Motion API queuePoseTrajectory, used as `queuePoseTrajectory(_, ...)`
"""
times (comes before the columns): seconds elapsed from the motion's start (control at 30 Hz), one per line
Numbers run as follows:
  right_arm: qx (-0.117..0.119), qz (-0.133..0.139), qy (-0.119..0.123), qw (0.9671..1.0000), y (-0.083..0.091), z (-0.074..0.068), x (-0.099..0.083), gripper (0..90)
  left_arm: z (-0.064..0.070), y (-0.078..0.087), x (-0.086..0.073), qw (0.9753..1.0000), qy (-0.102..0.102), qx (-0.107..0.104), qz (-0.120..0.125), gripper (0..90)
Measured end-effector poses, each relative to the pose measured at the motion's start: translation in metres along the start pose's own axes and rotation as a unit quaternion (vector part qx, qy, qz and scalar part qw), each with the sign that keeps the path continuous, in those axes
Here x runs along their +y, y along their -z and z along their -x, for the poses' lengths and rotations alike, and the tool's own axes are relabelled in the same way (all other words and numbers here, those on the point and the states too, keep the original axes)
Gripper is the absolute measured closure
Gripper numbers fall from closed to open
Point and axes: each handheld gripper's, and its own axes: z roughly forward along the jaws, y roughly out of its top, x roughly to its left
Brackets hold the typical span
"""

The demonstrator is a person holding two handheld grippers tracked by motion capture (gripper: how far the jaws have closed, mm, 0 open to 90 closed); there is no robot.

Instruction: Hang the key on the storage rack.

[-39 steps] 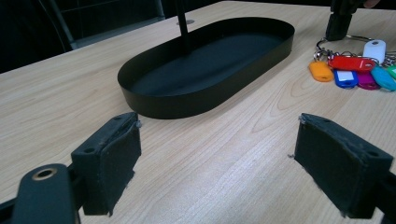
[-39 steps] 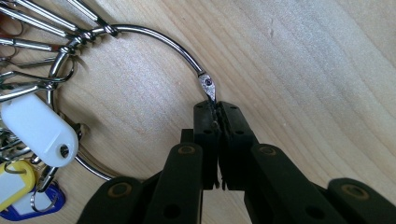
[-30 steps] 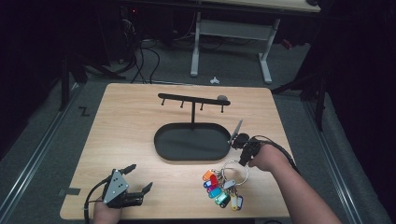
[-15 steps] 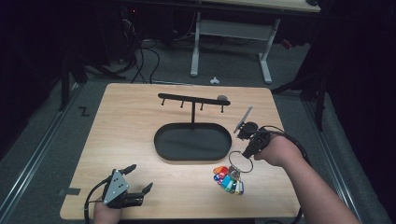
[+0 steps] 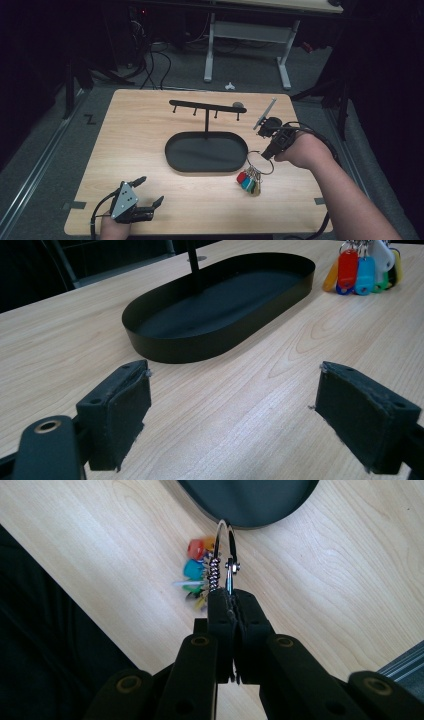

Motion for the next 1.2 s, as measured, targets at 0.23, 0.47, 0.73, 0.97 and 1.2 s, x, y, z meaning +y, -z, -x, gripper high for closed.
queuePoseTrajectory(0.23,-0.01,0.01,-0.002,0.9999,0.021,0.002,-0.001,87.6,0.0,0.0,0.0,1.0,0.001,0.001,0.001,15.0)
queuePoseTrajectory(0.47,-0.017,0.018,-0.006,0.9997,0.037,0.002,0.004,87.5,0.0,0.001,0.0,1.0,0.0,0.0,0.0,15.0)
queuePoseTrajectory(0.73,-0.019,0.022,0.002,0.9996,0.042,-0.001,0.014,87.6,0.0,0.001,0.001,1.0,-0.001,-0.005,0.0,15.0)
queuePoseTrajectory(0.97,-0.016,0.02,0.01,0.9996,0.037,0.0,0.024,87.6,0.0,0.002,0.001,1.0,0.0,-0.002,0.003,15.0)
queuePoseTrajectory(1.2,-0.015,0.028,0.009,0.9995,0.035,0.001,0.035,87.6,-0.001,0.004,0.0,1.0,0.001,0.0,0.003,15.0)
